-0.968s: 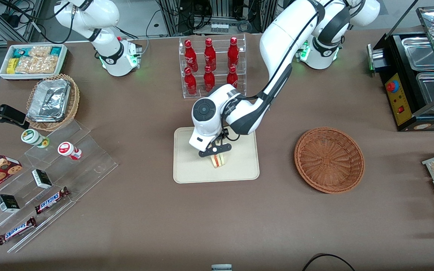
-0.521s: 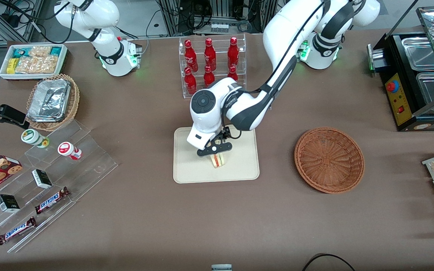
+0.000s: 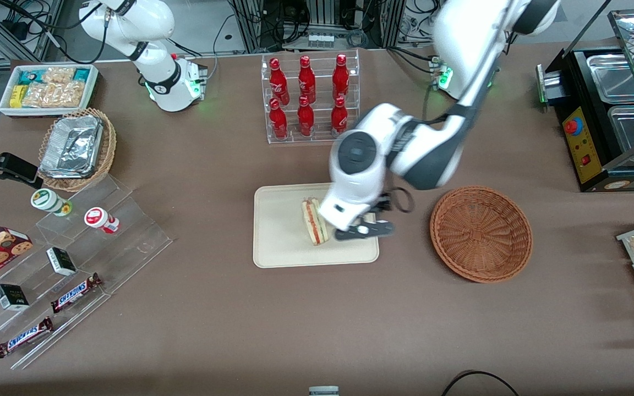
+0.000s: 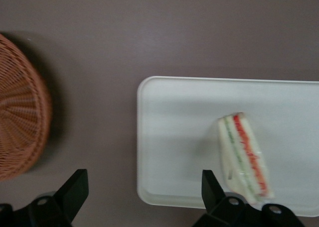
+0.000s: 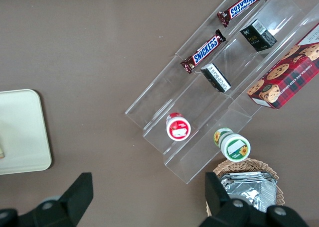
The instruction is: Place sandwich from basket to tray
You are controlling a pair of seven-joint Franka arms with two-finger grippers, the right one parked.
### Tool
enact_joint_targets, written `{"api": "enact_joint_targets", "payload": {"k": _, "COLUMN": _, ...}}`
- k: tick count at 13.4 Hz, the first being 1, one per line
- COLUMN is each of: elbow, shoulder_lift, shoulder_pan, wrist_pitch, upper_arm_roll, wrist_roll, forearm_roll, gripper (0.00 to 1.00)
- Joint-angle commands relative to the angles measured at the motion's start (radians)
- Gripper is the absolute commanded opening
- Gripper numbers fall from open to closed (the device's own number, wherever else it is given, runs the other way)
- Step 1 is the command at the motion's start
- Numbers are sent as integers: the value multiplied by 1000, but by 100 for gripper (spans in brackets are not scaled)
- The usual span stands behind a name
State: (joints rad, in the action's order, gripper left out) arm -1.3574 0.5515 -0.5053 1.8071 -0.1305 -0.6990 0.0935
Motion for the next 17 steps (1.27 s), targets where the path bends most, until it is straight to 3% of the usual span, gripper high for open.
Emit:
{"api": "enact_joint_targets", "payload": {"k": 1, "elbow": -204, "shoulder_lift": -162, "shoulder_pan": 111, "wrist_pitch": 14, "upper_arm_roll": -11, "wrist_roll": 172, "forearm_roll": -30, "gripper": 100}}
{"api": "enact_joint_targets", "payload": {"k": 6, "elbow": -313, "shoulder_lift": -293, "shoulder_pan": 275, "wrist_pitch": -9, "upper_arm_roll": -11, "wrist_roll": 427, "forearm_roll": -49, "gripper": 100}}
{"api": "enact_joint_targets", "payload": {"k": 10, "elbow": -315, "shoulder_lift": -340, "shoulder_pan": 361, "wrist_pitch": -106, "upper_arm_roll": -7, "wrist_roll": 574, "forearm_roll": -49, "gripper": 100}}
{"api": "enact_joint_targets", "payload": {"k": 13, "elbow": -312, "shoulder_lift": -376, "shoulder_pan": 491, "wrist_pitch": -161, "upper_arm_roll": -59, "wrist_roll": 695, "forearm_roll": -49, "gripper": 100}}
{"api": "enact_joint_targets", "payload": {"k": 17, "elbow": -299, "shoulder_lift": -481, "shoulder_pan": 554, "wrist_pitch": -274, "upper_arm_roll": -60, "wrist_roll": 827, "forearm_roll": -46, "gripper": 100}}
